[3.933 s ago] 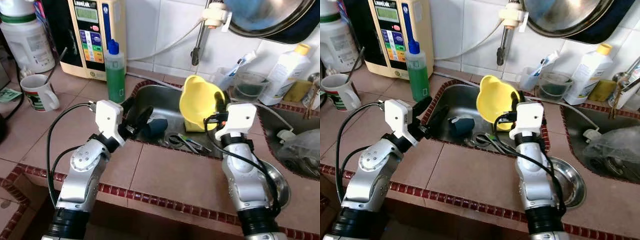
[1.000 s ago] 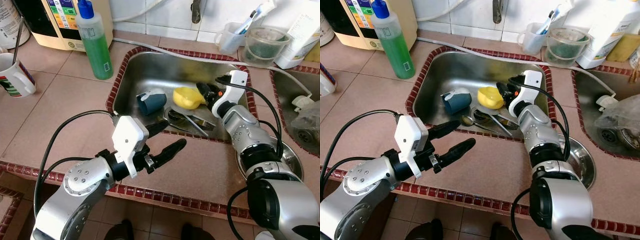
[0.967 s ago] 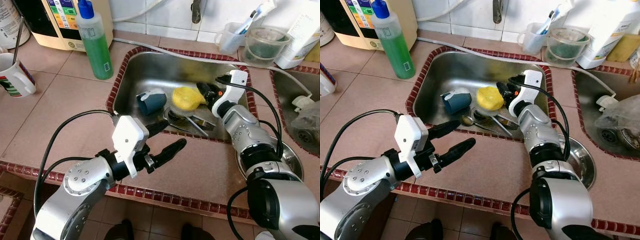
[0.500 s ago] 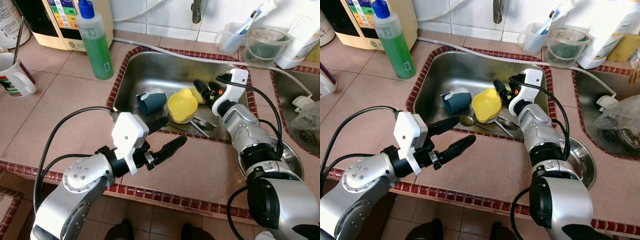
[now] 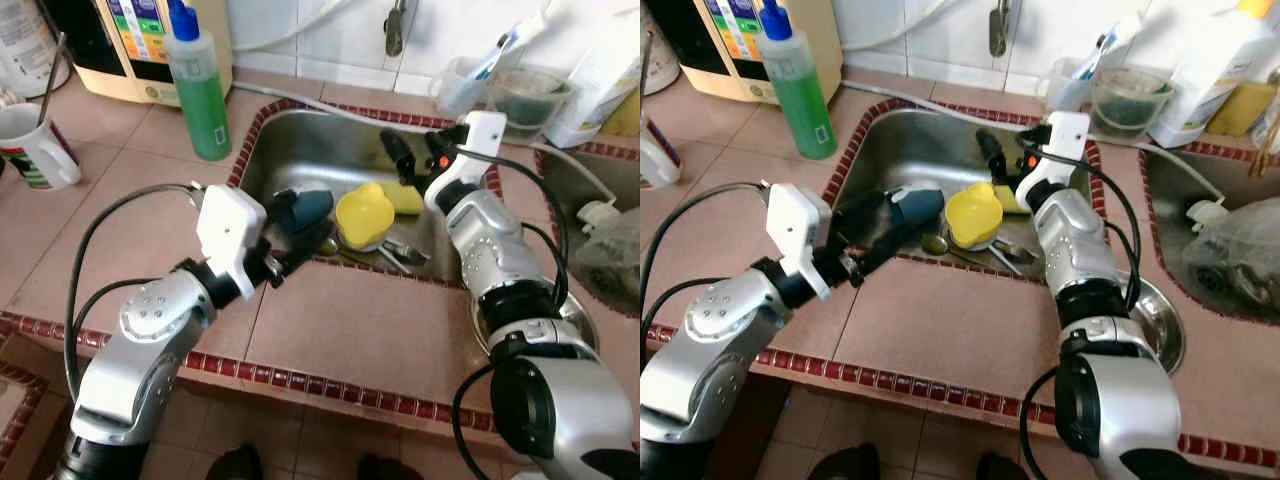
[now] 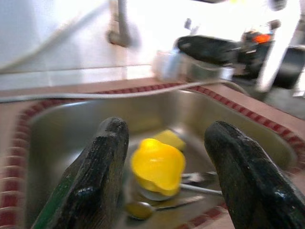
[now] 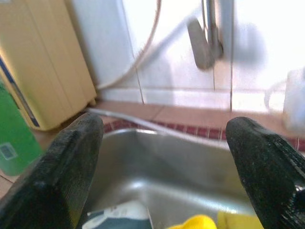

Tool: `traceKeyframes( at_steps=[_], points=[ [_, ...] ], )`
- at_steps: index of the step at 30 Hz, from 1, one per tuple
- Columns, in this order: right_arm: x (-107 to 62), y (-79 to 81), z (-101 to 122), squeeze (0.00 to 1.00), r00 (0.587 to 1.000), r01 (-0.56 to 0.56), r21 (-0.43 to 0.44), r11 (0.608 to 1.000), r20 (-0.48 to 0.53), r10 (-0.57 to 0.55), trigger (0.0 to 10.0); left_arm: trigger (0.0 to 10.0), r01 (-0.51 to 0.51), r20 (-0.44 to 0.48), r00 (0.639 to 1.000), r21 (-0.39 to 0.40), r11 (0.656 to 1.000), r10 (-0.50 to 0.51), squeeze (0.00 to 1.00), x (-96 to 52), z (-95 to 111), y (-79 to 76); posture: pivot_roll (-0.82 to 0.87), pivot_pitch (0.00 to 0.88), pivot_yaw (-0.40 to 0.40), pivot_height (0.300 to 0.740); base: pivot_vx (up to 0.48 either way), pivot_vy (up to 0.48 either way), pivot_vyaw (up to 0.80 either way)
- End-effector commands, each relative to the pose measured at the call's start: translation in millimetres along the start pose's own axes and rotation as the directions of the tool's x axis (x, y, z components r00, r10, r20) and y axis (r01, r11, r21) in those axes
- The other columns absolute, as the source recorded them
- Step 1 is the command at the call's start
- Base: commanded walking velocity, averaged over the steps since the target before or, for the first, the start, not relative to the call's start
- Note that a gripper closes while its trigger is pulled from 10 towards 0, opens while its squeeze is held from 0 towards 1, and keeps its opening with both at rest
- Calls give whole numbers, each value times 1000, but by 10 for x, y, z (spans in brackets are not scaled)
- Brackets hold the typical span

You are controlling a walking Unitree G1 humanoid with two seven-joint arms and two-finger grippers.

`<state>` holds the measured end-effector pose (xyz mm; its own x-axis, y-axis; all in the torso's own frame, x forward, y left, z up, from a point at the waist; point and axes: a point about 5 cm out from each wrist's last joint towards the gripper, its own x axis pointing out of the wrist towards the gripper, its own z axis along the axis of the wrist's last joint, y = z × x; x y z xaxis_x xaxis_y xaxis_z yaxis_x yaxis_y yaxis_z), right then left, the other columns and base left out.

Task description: Kitchen organization

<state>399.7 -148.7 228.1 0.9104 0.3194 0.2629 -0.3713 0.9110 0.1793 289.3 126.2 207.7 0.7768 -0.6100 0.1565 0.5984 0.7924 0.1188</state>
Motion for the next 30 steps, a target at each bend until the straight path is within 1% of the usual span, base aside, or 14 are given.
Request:
traceKeyframes(
  at_steps=[1,4,8,10,14,15,20,21,22,23,24,26,28,30],
  points=[
    [-37,2,42,1000,999,8,-40,999,35,-7,10000,10000,-73,31,997,7,997,73,0,34,41,117,140,18,-68,740,0,0,0],
    [-97,24,63,1000,998,13,-106,994,60,-7,10000,10000,-153,41,988,20,988,152,0,79,25,260,130,0,-72,740,0,0,0],
    [-190,13,87,1000,993,73,-188,979,108,-54,10000,10000,-235,37,971,-11,972,235,0,141,-3,451,119,0,-66,740,0,0,0],
    [-245,12,72,1000,990,100,-208,973,121,-76,10000,10000,-252,29,967,16,968,251,0,165,-15,491,113,0,-61,740,0,0,0],
    [-290,31,60,1000,988,113,-231,966,127,-85,10000,10000,-266,34,964,8,964,265,0,177,-29,515,107,0,-55,740,0,0,0],
    [-370,50,41,1000,983,145,-255,956,147,-110,10000,10000,-287,47,957,11,958,287,0,187,-48,525,102,0,-50,740,0,0,0],
    [-511,98,6,1000,970,192,-283,940,201,-138,10000,10000,-306,50,951,5,952,306,0,168,-134,495,96,0,-43,740,0,0,0],
    [-567,104,-40,973,966,210,-296,932,207,-152,10000,10000,-321,39,946,-1,947,320,0,150,-178,480,96,0,-43,740,0,0,0],
    [-590,111,-61,839,967,210,-296,932,205,-152,10000,10000,-327,36,945,-2,945,326,0,141,-195,474,99,0,-37,740,0,0,0],
    [-624,130,-88,90,967,204,-295,934,206,-146,10000,10000,-335,38,942,5,942,335,0,128,-212,465,99,0,-37,740,0,0,0],
    [-694,173,-148,0,969,196,-291,936,205,-139,10000,10000,-344,36,939,19,939,343,0,103,-253,446,100,0,-36,740,0,0,0],
    [-756,210,-197,0,969,201,-295,934,202,-144,10000,10000,-356,35,934,18,934,355,0,86,-286,440,98,0,-35,740,0,0,0],
    [-844,260,-268,0,968,210,-288,934,193,-158,10000,10000,-367,35,929,-23,930,368,0,61,-322,426,98,0,-35,740,0,0,0],
    [-883,280,-299,0,969,211,-290,934,188,-161,10000,10000,-368,35,929,-20,930,369,0,44,-340,415,100,0,-37,740,0,0,0]
  ],
)
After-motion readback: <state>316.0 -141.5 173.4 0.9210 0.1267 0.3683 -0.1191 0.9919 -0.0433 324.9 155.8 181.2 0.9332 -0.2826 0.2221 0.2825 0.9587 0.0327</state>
